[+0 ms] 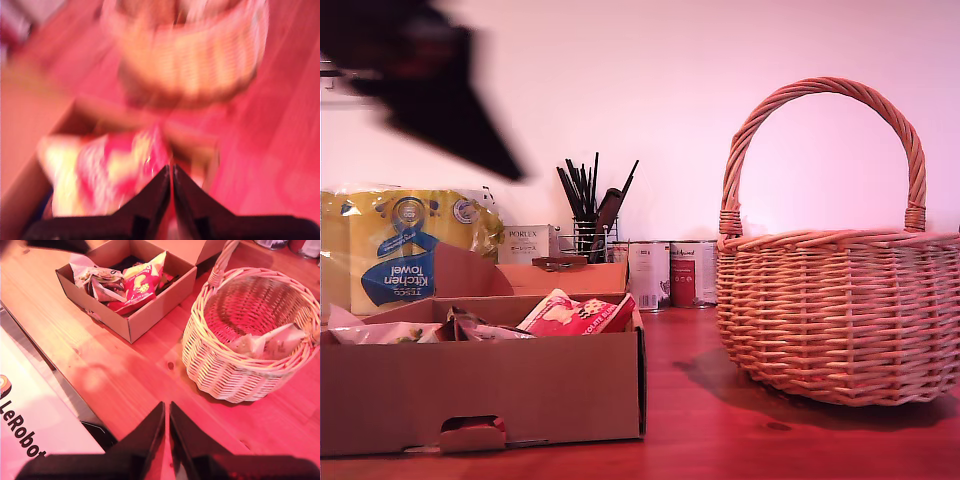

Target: Move the bags of Easter eggs from the cardboard box on the left into the woven basket on the right side.

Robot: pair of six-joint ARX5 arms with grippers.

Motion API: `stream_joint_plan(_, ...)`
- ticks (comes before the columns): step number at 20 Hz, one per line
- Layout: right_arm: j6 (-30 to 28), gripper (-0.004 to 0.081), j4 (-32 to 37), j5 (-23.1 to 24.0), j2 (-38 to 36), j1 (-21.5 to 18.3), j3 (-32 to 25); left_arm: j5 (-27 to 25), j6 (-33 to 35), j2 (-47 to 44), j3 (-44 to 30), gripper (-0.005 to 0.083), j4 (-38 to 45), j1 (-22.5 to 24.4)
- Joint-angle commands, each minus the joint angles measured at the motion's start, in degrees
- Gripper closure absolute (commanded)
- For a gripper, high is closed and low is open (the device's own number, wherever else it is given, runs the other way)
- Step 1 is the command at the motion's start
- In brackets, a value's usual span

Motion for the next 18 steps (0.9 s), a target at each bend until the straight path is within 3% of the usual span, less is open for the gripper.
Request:
stream_joint_plan(1,-0.4,0.0783,0.8,-0.2,-0.2,-0.2,0.3,0.5,0.2,-1.4,0.9,0.0793,-3.3,2.3)
stream_joint_plan(2,-0.4,0.0783,1.2,-0.5,-0.2,-0.2,0.3,0.5,0.2,-2.1,1.1,0.0783,-5.4,4.0)
stream_joint_plan(3,-0.4,0.0783,1.6,-0.5,-0.2,-0.2,0.3,0.6,-0.4,-2.1,1.3,0.0675,-7.6,5.3)
stream_joint_plan(5,-0.4,0.0783,2.0,-0.5,-0.2,-0.2,0.3,-0.6,-4.6,0.2,2.0,0.0196,-12.0,6.9)
stream_joint_plan(6,-0.4,0.0783,2.0,-0.5,-0.2,-0.2,0.3,-1.0,-5.1,2.1,2.8,0.0039,-14.5,7.4)
stream_joint_plan(7,-0.3,0.0783,2.1,-0.7,-0.2,-0.2,0.3,-1.0,-4.1,4.0,3.1,-0.002,-15.5,7.4)
stream_joint_plan(15,-0.3,0.0783,2.1,-1.6,-0.2,-0.2,0.3,-1.9,28.4,6.4,3.2,-0.0019,-13.4,8.9)
stream_joint_plan(17,-0.3,0.0783,2.1,-2.0,-0.2,-0.2,0.3,-1.9,28.6,7.4,4.0,-0.0019,-12.5,9.4)
stream_joint_plan(18,-0.4,0.0783,2.1,-2.0,-0.2,-0.2,0.3,-1.2,24.4,8.4,4.9,-0.0019,-13.1,9.6)
